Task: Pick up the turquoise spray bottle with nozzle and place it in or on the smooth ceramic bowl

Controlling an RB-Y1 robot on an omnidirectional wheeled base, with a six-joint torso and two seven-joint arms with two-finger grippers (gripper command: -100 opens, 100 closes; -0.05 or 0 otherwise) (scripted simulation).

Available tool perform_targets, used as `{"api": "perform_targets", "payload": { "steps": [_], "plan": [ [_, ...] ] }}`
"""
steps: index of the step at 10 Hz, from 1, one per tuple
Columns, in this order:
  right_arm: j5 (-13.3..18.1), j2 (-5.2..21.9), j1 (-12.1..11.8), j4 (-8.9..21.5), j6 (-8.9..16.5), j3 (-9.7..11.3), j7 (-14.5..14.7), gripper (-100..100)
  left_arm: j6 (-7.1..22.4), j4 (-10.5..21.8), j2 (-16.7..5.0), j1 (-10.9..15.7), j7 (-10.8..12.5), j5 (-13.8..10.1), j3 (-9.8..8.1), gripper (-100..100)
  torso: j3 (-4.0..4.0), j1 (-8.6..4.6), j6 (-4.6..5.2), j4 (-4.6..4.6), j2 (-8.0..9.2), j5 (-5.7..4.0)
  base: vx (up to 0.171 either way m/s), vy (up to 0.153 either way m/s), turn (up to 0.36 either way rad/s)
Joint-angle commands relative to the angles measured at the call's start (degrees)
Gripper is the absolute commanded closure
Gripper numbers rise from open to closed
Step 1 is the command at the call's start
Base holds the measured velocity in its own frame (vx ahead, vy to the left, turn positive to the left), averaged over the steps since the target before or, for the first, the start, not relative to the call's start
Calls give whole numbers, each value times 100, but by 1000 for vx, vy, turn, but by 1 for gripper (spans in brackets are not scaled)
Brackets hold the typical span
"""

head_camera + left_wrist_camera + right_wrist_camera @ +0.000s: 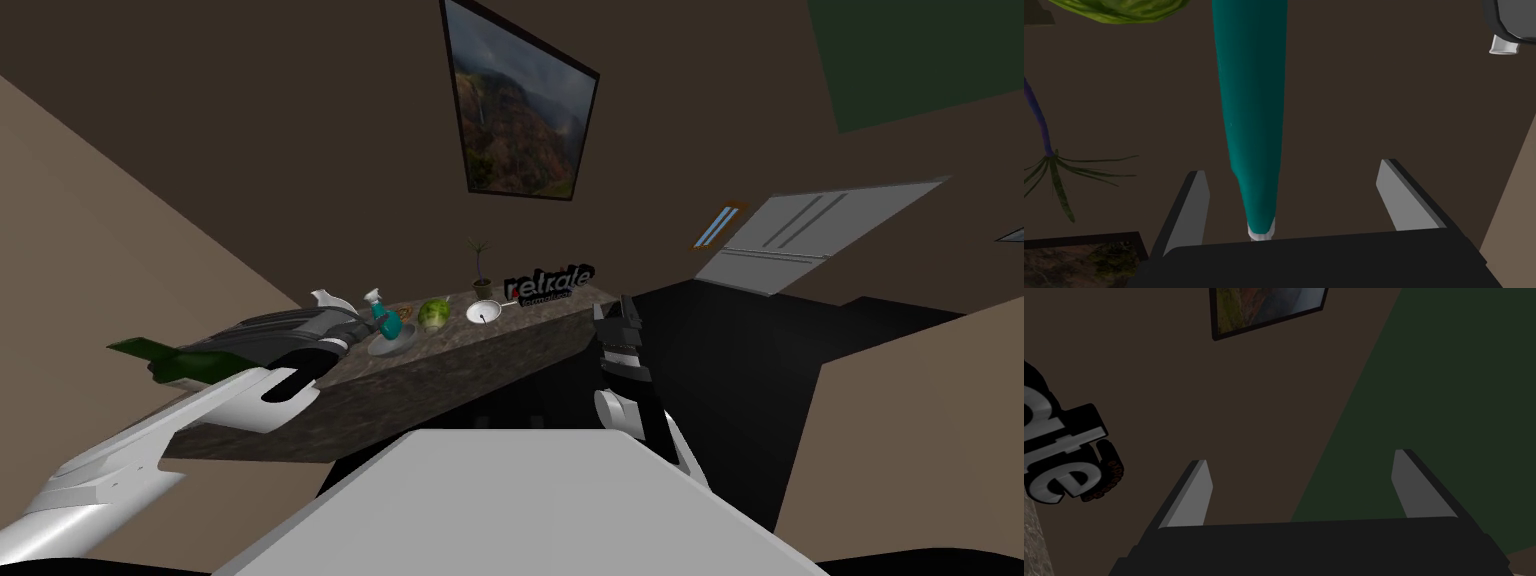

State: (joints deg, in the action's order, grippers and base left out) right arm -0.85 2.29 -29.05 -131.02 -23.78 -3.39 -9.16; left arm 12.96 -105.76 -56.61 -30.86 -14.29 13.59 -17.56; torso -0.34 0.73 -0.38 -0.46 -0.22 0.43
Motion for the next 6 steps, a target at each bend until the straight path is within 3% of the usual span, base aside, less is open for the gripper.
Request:
{"api": "perform_targets", "payload": {
  "steps": [1, 2, 6],
  "plan": [
    [0, 0, 0, 0, 0, 0, 0, 0, 0, 0, 0, 0, 0, 0, 0, 0, 0, 0, 0, 0, 0, 0, 0, 0, 0],
    [0, 0, 0, 0, 0, 0, 0, 0, 156, -225, -221, -134, 77, -138, -128, -100, 0, 0, 0, 0, 0, 0, 6, 1, 61],
    [0, 0, 0, 0, 0, 0, 0, 0, 468, -674, -662, -402, 232, -414, -385, -100, -1, -2, 0, 0, -3, -1, 9, -1, 48]
  ]
}}
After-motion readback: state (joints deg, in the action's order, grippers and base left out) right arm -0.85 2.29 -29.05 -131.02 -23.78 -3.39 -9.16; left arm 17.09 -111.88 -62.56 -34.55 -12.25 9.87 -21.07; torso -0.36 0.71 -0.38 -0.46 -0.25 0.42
